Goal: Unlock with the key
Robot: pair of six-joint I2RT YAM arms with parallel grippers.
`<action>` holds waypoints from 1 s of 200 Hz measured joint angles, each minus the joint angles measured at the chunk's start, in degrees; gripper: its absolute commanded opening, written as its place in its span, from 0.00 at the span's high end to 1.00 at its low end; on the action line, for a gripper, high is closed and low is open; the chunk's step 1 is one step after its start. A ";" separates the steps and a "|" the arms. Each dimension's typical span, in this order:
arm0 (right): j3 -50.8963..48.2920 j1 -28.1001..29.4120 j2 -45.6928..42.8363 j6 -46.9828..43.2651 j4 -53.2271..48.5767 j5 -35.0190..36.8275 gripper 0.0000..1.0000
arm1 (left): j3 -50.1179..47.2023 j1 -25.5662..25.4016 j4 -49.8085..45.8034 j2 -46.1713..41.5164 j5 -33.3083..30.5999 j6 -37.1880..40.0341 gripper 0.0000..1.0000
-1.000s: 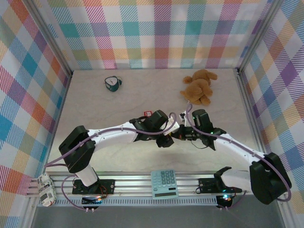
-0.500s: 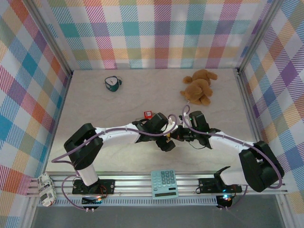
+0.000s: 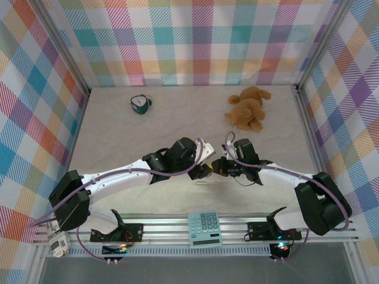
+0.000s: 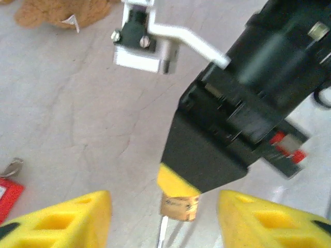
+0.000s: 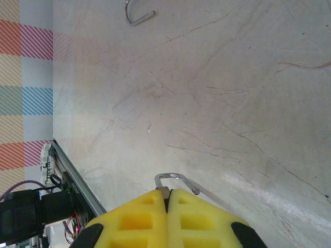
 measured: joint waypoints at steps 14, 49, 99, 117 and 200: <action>0.00 0.00 0.20 -0.13 0.24 0.00 0.99 | -2.16 0.00 0.72 0.66 -3.17 -1.36 0.59; 1.27 0.00 3.28 -0.63 1.81 0.02 0.99 | -7.39 0.00 2.82 2.89 -13.88 -5.33 0.64; 4.85 0.00 7.23 -3.19 5.55 0.31 0.98 | -10.05 0.00 5.07 6.34 -21.11 -8.96 0.81; 4.98 0.00 8.90 -4.04 7.10 0.42 0.98 | -10.40 0.00 5.92 6.95 -21.29 -9.92 0.84; 1.22 0.00 12.66 -4.48 16.13 -2.19 0.99 | -13.53 0.00 13.38 10.16 -27.78 -14.58 1.00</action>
